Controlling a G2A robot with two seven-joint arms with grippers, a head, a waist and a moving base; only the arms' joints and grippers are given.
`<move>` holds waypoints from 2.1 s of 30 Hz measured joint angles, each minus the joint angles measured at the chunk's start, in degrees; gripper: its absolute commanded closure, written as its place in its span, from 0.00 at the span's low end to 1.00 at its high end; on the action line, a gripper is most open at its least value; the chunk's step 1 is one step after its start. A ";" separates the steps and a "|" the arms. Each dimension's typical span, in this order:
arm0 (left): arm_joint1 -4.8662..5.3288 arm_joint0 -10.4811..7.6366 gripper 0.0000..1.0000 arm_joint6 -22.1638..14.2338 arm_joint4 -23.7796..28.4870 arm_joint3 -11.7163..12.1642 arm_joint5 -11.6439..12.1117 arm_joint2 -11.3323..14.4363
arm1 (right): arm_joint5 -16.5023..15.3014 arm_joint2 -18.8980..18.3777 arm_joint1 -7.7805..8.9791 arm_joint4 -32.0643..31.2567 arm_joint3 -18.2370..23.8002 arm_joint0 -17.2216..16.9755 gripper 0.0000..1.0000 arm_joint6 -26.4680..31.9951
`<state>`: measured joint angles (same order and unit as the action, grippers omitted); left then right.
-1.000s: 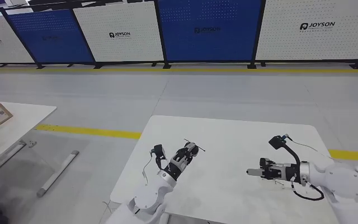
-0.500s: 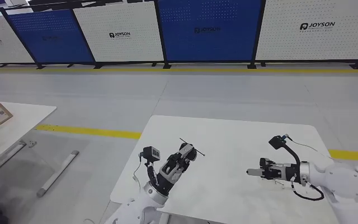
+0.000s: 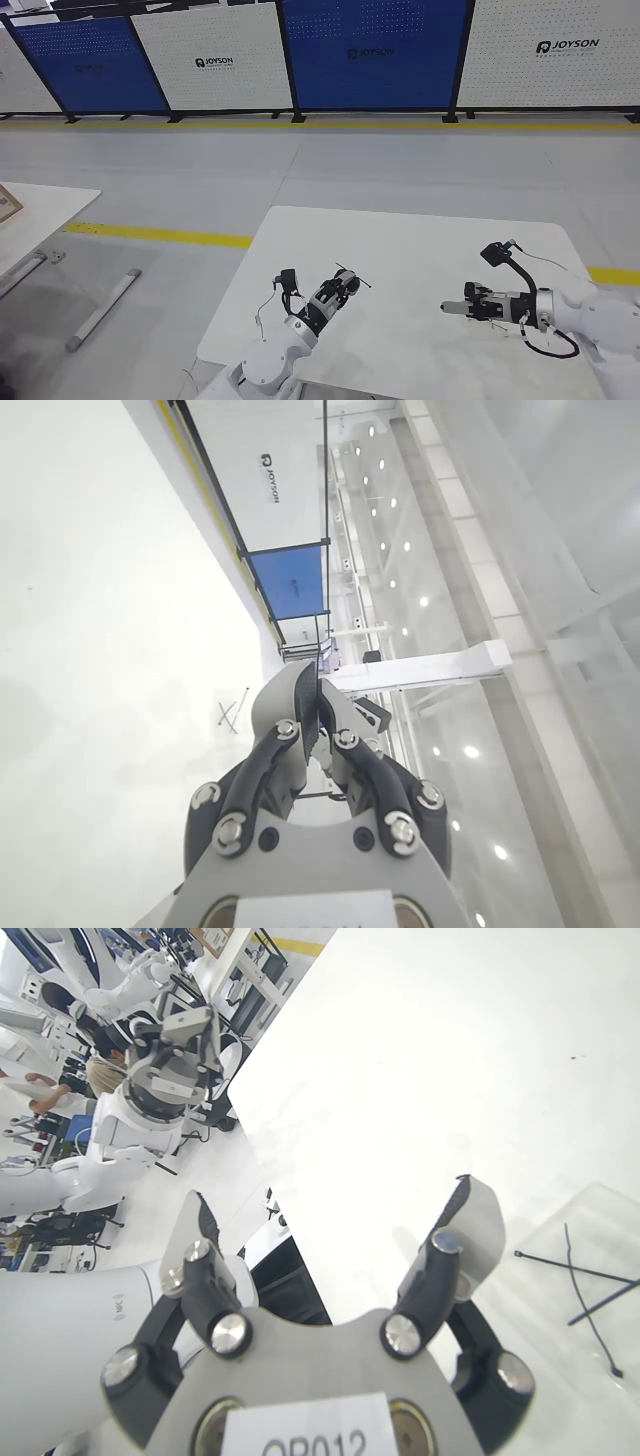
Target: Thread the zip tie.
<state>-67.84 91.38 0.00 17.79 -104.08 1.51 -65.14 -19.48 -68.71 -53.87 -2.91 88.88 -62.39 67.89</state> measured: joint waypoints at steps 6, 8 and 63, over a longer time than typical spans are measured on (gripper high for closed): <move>-0.19 -0.59 1.00 0.49 0.59 1.01 0.13 0.50 | 0.00 0.00 0.00 0.00 0.00 0.00 0.00 0.00; -0.19 -0.58 1.00 0.48 0.57 1.01 0.13 0.50 | 0.00 0.00 0.00 0.00 0.00 0.00 0.00 0.00; -0.73 0.04 1.00 2.89 -5.03 -1.50 2.41 0.73 | 0.00 0.00 0.00 0.00 0.00 0.00 0.00 0.00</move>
<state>-68.57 91.42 2.89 12.76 -105.59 3.92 -64.42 -19.48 -68.71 -53.87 -2.91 88.88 -62.39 67.89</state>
